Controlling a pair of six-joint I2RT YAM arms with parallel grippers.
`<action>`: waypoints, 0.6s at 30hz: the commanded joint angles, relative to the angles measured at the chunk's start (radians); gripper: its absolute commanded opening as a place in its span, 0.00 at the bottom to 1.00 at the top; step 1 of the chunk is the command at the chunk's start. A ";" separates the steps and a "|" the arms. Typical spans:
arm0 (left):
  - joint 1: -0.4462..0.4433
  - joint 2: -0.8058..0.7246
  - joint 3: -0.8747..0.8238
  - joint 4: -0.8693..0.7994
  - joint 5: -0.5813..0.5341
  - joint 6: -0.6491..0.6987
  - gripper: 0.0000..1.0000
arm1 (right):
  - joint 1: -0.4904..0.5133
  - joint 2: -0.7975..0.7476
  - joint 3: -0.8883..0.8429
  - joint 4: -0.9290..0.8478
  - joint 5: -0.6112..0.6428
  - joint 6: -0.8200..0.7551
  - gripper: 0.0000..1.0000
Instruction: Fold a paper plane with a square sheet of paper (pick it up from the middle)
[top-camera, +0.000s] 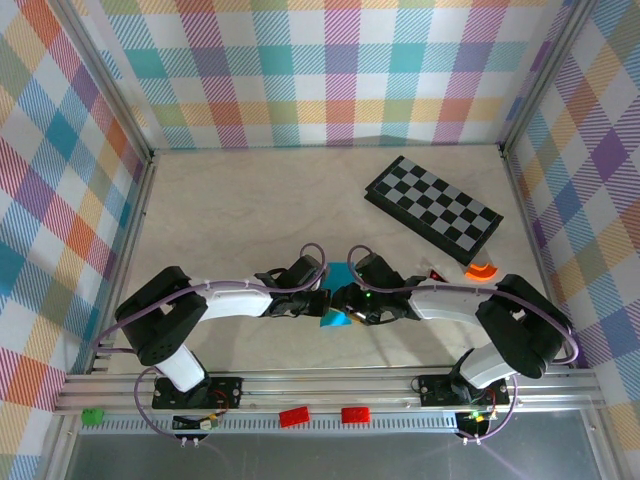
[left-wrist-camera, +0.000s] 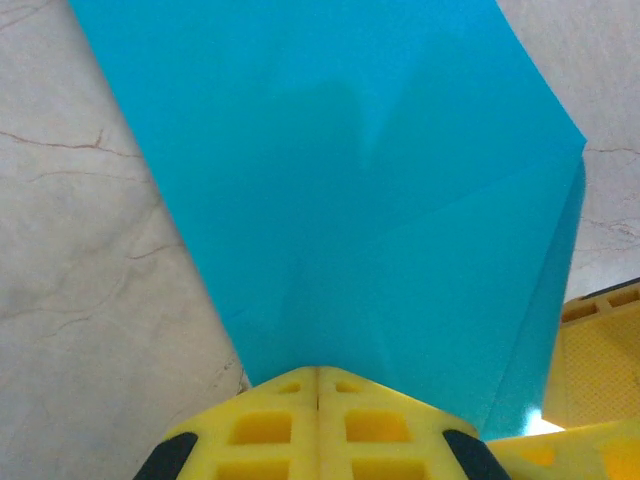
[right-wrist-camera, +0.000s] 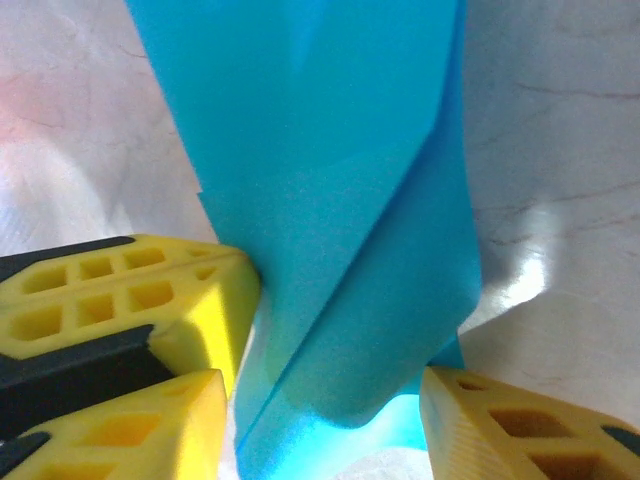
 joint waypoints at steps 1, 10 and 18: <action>0.004 0.024 -0.009 -0.037 -0.001 0.023 0.01 | -0.062 0.002 -0.008 0.071 -0.052 -0.021 0.51; 0.004 0.054 0.001 -0.014 0.000 0.032 0.00 | -0.193 -0.009 -0.007 0.078 -0.162 -0.136 0.48; 0.004 0.058 0.011 -0.009 0.011 0.020 0.00 | -0.234 0.073 -0.012 0.157 -0.252 -0.162 0.37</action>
